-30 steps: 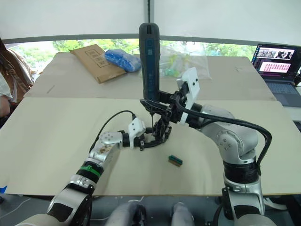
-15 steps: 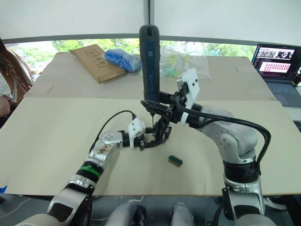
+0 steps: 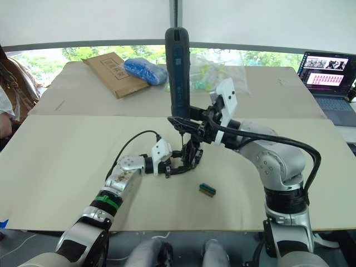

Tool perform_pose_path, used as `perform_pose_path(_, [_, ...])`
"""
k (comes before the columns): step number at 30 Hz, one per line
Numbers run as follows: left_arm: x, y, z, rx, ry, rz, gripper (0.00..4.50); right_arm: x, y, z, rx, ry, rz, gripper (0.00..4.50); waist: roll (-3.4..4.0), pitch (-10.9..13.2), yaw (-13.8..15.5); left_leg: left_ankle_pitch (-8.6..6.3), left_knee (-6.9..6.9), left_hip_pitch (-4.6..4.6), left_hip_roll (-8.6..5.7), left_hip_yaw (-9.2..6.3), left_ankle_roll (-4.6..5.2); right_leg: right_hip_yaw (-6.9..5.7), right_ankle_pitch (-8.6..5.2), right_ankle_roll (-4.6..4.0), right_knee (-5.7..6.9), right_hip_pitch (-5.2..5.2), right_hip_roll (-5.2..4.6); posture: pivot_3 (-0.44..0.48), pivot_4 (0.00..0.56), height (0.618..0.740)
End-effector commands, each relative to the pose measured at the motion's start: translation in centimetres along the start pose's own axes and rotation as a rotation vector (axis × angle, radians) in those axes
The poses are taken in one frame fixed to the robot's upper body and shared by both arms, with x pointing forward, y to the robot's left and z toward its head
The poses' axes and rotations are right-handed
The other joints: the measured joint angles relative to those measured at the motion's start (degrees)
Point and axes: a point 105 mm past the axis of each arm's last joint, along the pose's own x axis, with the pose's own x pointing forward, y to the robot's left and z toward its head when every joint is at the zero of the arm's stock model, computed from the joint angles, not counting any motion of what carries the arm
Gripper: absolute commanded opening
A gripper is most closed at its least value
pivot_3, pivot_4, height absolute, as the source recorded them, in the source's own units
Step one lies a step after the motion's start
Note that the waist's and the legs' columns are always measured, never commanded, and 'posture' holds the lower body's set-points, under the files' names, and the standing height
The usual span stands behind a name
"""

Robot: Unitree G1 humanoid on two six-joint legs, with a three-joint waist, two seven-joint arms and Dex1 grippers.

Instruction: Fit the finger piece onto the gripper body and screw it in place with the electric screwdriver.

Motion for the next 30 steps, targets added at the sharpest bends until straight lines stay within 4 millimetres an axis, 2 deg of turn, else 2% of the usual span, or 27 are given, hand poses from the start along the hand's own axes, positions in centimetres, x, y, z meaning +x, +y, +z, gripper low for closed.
perform_pose_path(1, [0.37,-0.18,0.81,0.040,-0.015,-0.018,2.30,-0.17,1.07,3.15,-0.075,-0.088,0.041,1.93,0.00,0.0,0.0,0.00,0.00,0.00,0.00,0.00,0.00,0.00,0.00,0.00,0.00,0.00,0.00,0.000,0.150,0.732])
perform_pose_path(9, [0.51,-0.18,0.86,0.040,-0.017,-0.018,2.30,-0.22,0.98,3.41,-0.072,-0.096,0.034,1.93,0.00,0.0,0.0,0.00,0.00,0.00,0.00,0.00,0.00,0.00,0.00,0.00,0.00,0.01,0.00,0.000,0.150,0.732])
perform_pose_path(30, [0.40,-0.08,0.87,0.043,-0.015,-0.016,2.30,-0.41,0.94,2.55,-0.105,-0.069,0.036,1.93,0.00,0.0,0.0,0.00,0.00,0.00,0.00,0.00,0.00,0.00,0.00,0.00,0.00,0.01,0.00,0.000,0.150,0.732])
